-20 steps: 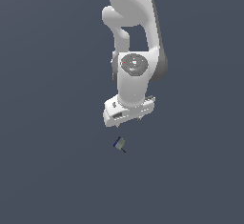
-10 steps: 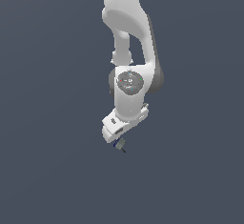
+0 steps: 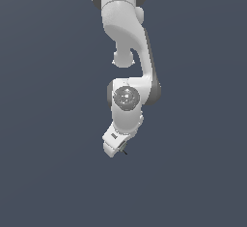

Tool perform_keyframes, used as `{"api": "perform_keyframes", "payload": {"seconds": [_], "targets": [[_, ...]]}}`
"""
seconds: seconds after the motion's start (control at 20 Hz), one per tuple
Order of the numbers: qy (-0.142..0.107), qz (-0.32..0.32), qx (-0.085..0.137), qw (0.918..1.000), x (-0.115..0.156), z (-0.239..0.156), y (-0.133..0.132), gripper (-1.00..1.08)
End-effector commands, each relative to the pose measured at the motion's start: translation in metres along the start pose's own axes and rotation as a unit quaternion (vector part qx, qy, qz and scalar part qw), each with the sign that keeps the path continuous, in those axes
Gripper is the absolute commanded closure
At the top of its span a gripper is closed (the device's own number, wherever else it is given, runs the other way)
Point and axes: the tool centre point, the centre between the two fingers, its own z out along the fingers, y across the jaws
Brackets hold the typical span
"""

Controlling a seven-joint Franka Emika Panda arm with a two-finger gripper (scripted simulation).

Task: Pick up the object and move it to a goal position.

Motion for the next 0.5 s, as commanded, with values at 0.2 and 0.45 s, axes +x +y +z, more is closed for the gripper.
{"api": "perform_keyframes", "payload": {"seconds": [0.2,0.45], "targets": [[0.002,-0.040,0.001,0.9992,0.0014,0.0113,0.0083,-0.92],[0.002,-0.051,0.001,0.9987,0.0017,0.0145,0.0106,-0.92]]}}
